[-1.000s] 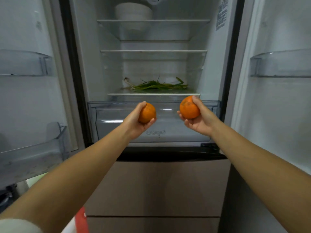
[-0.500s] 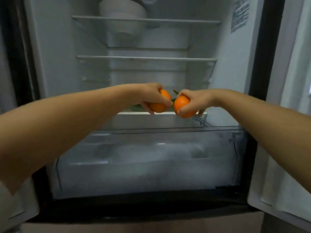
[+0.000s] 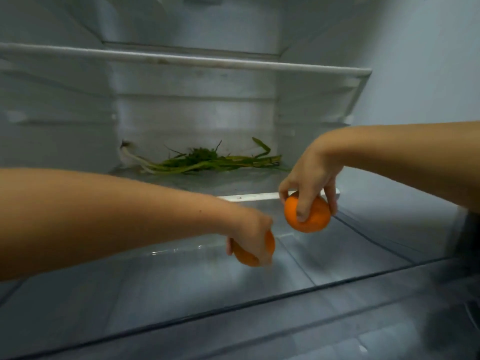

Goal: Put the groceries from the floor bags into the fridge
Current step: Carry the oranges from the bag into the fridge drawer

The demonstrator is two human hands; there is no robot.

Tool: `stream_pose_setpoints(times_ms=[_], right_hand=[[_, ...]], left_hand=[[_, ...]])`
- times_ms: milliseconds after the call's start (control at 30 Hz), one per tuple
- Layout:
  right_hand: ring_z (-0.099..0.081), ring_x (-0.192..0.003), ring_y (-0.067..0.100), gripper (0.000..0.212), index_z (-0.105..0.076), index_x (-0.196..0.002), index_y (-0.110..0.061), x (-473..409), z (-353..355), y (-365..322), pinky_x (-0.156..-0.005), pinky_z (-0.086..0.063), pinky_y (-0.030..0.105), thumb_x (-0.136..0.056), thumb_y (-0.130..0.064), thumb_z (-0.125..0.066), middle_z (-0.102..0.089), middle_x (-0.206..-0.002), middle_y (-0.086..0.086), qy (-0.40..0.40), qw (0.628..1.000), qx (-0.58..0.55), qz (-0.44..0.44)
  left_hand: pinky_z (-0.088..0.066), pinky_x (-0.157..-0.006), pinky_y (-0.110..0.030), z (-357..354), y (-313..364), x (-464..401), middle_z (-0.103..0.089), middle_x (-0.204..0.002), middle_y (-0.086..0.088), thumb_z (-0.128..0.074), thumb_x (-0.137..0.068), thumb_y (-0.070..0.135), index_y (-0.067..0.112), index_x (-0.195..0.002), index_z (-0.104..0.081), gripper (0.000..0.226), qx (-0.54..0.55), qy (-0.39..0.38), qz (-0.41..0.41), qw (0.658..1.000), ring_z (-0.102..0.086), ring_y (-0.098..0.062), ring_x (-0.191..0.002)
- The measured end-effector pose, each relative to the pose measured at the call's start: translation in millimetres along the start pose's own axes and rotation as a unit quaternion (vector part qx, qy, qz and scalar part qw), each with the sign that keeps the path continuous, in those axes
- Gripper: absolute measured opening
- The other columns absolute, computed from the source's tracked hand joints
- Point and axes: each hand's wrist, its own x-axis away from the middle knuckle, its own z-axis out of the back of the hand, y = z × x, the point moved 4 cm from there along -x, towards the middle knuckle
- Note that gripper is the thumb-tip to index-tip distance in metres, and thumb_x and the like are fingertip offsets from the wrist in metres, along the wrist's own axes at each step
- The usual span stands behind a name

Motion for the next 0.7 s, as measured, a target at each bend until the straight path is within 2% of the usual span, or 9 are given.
stream_pose_setpoints(times_ms=[67,167,267,367,433,533,633,700], right_hand=[[-0.053,-0.119,0.036,0.047,-0.047,-0.13,-0.015,-4,-10,-4,-0.083,-0.057,0.044,-0.088,-0.018,-0.066,-0.046,-0.135,0.014,-0.046,0.998,0.039,-0.004],[-0.052,-0.12,0.039,0.052,-0.041,-0.135,-0.008,-35,-33,-3,-0.084,-0.054,0.042,-0.089,-0.019,-0.064,-0.044,-0.137,0.017,-0.059,0.995,0.075,-0.021],[-0.063,-0.101,0.035,0.058,-0.038,-0.132,-0.007,-73,-45,5,-0.076,-0.055,0.04,-0.087,-0.031,-0.065,-0.05,-0.124,0.015,0.016,0.989,0.144,-0.026],[-0.061,-0.087,0.027,0.043,-0.053,-0.119,-0.009,-96,-44,11,-0.076,-0.051,0.031,-0.085,-0.033,-0.063,-0.058,-0.104,0.011,0.114,0.976,0.184,0.032],[-0.057,-0.091,0.025,0.036,-0.059,-0.114,-0.007,-108,-49,13,-0.081,-0.047,0.031,-0.087,-0.03,-0.061,-0.057,-0.104,0.01,0.132,0.973,0.18,0.066],[-0.054,-0.108,0.028,0.046,-0.049,-0.124,-0.008,-122,-59,18,-0.093,-0.044,0.034,-0.087,-0.032,-0.061,-0.056,-0.121,0.012,0.136,0.974,0.163,0.081],[-0.051,-0.116,0.029,0.054,-0.044,-0.131,-0.01,-131,-60,26,-0.099,-0.043,0.037,-0.086,-0.036,-0.062,-0.051,-0.129,0.013,0.13,0.976,0.16,0.068],[-0.05,-0.12,0.03,0.062,-0.04,-0.135,-0.012,-133,-58,27,-0.102,-0.042,0.04,-0.085,-0.039,-0.064,-0.048,-0.135,0.014,0.129,0.976,0.168,0.058]], left_hand=[[-0.05,-0.065,-0.033,-18,-10,-8,-0.052,-0.089,-0.004,-0.067,-0.083,0.034,0.01,-0.123,-0.041,0.054,-0.039,-0.025,0.001,0.999,-0.063,-0.027,-0.077],[-0.051,-0.07,-0.034,-29,-21,-25,-0.059,-0.115,-0.012,-0.067,-0.081,0.033,0.008,-0.121,-0.045,0.053,-0.054,-0.003,-0.01,0.999,-0.065,-0.034,-0.098],[-0.047,-0.073,-0.032,-23,-27,-42,-0.057,-0.119,-0.014,-0.063,-0.084,0.033,0.007,-0.121,-0.043,0.05,-0.037,0.054,-0.024,0.998,-0.057,-0.029,-0.1],[-0.046,-0.084,-0.032,-21,-25,-59,-0.057,-0.118,-0.013,-0.066,-0.083,0.033,0.007,-0.12,-0.044,0.05,0.024,0.108,-0.06,0.992,-0.052,-0.027,-0.109],[-0.043,-0.088,-0.031,-29,-23,-71,-0.056,-0.119,-0.012,-0.067,-0.082,0.032,0.007,-0.12,-0.044,0.051,0.05,0.119,-0.073,0.989,-0.051,-0.028,-0.114],[-0.043,-0.088,-0.031,-40,-22,-85,-0.055,-0.119,-0.012,-0.068,-0.081,0.03,0.008,-0.119,-0.045,0.05,0.065,0.128,-0.076,0.987,-0.051,-0.028,-0.114],[-0.044,-0.087,-0.032,-38,-20,-89,-0.054,-0.121,-0.012,-0.067,-0.082,0.032,0.01,-0.122,-0.045,0.051,0.052,0.109,-0.068,0.99,-0.051,-0.027,-0.115],[-0.044,-0.092,-0.033,-36,-18,-89,-0.053,-0.125,-0.011,-0.067,-0.082,0.035,0.01,-0.13,-0.04,0.06,0.038,0.095,-0.06,0.993,-0.048,-0.027,-0.12]])
